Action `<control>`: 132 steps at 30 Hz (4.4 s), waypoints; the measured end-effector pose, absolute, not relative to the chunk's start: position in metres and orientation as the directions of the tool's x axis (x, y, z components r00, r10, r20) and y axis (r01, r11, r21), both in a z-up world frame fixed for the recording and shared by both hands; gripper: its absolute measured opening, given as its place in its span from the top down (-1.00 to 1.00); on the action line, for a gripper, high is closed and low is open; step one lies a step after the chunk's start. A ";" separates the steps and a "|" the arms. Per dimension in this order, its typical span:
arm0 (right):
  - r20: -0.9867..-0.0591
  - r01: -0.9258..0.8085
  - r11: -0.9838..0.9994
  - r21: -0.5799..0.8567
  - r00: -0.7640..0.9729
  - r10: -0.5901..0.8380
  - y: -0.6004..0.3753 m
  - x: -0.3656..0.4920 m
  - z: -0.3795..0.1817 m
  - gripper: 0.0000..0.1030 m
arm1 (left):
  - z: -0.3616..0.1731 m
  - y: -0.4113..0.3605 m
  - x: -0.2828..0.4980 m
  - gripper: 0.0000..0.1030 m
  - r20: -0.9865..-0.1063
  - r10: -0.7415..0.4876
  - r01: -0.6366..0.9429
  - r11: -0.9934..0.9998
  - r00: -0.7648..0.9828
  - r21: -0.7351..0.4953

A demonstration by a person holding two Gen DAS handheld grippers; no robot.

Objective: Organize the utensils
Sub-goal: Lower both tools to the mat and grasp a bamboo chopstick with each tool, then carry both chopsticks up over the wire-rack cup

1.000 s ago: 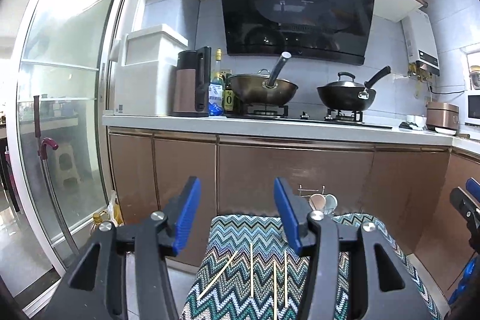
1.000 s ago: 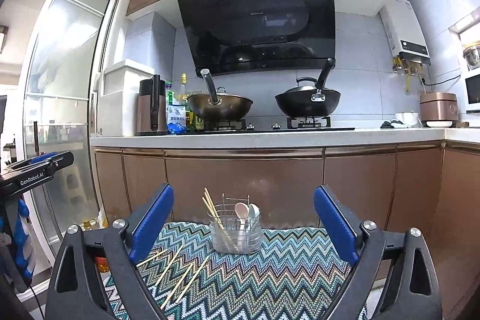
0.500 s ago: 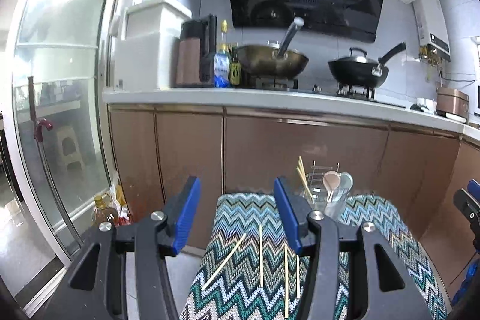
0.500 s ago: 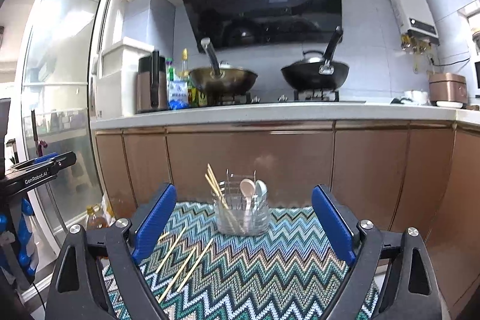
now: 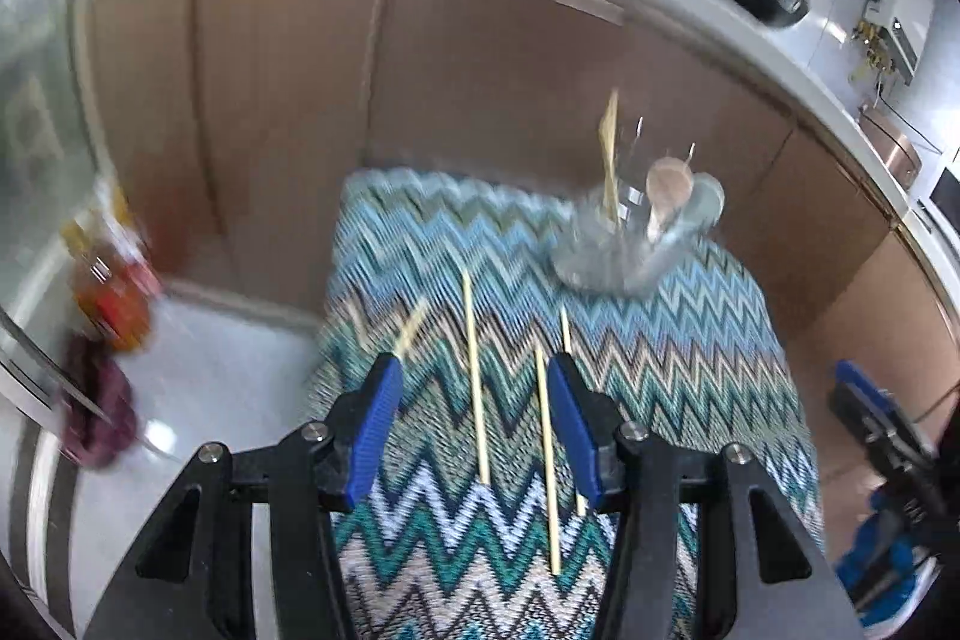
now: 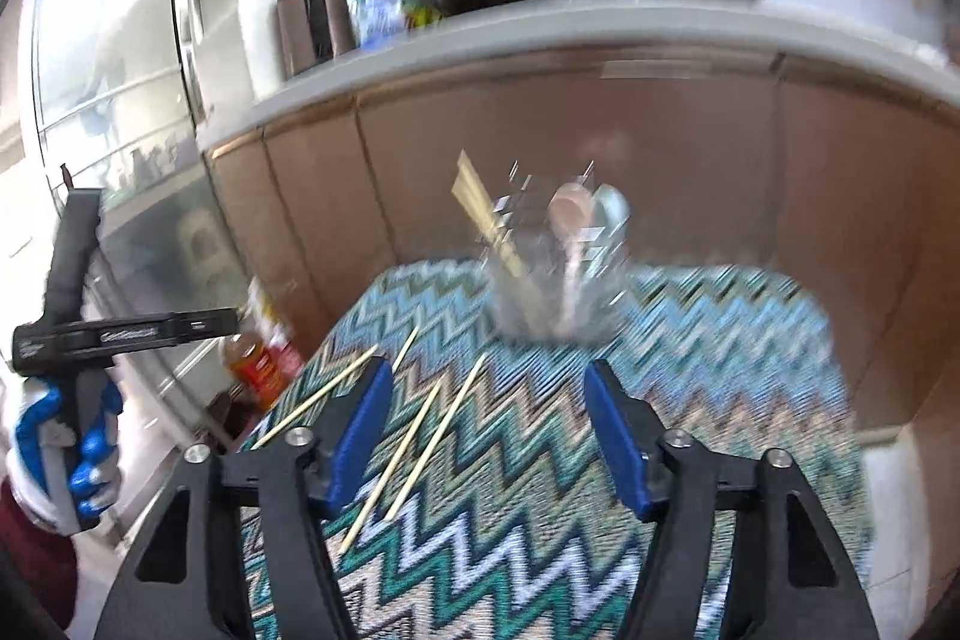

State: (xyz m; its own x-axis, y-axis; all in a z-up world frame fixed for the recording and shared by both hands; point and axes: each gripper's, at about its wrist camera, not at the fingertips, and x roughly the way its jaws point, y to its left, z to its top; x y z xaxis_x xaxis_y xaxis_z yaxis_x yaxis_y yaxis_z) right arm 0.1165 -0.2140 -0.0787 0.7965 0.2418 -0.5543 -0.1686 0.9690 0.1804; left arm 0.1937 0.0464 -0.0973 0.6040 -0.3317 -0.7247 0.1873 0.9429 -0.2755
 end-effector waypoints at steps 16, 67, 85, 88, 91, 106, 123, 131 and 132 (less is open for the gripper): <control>-0.793 -0.190 0.924 0.332 0.474 0.382 -0.165 0.281 -0.189 0.57 | -0.202 -0.005 0.345 0.36 -0.903 -0.316 0.181 0.945 0.291 -0.272; -0.610 -0.254 0.843 0.474 0.596 0.523 -0.191 0.193 -0.126 0.91 | -0.135 0.015 0.263 0.90 -0.837 -0.341 0.210 0.938 0.428 -0.275; -0.513 -0.288 0.856 0.428 0.703 0.493 -0.206 0.116 -0.079 0.91 | -0.099 0.045 0.196 0.91 -0.764 -0.319 0.174 0.948 0.561 -0.268; -0.507 -0.287 0.864 0.413 0.716 0.480 -0.208 0.110 -0.076 0.91 | -0.095 0.050 0.189 0.91 -0.738 -0.316 0.161 0.948 0.596 -0.276; -0.500 -0.286 0.869 0.403 0.727 0.471 -0.209 0.105 -0.072 0.91 | -0.089 0.056 0.183 0.91 -0.704 -0.320 0.146 0.944 0.634 -0.297; -0.443 -0.291 0.903 0.316 0.796 0.412 -0.216 0.108 -0.038 0.91 | -0.030 0.055 0.172 0.91 -0.589 -0.387 0.210 0.914 0.709 -0.348; -0.249 -0.303 0.928 0.215 0.902 0.353 -0.228 0.204 0.027 0.90 | 0.049 -0.021 0.236 0.91 -0.432 -0.463 0.353 0.882 0.774 -0.313; -0.221 -0.272 0.948 0.166 0.926 0.305 -0.229 0.270 0.021 0.90 | 0.033 -0.067 0.300 0.91 -0.430 -0.449 0.354 0.891 0.783 -0.286; -0.221 -0.267 0.950 0.164 0.928 0.299 -0.230 0.275 0.018 0.90 | 0.029 -0.072 0.306 0.91 -0.434 -0.444 0.351 0.893 0.784 -0.280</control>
State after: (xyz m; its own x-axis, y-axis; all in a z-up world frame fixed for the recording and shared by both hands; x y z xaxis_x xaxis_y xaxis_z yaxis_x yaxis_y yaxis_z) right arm 0.2748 -0.2296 0.0183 0.9283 0.2989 -0.2213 -0.2668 0.9498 0.1637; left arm 0.3060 -0.0717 0.0294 0.7836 -0.4443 -0.4341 0.3513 0.8933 -0.2803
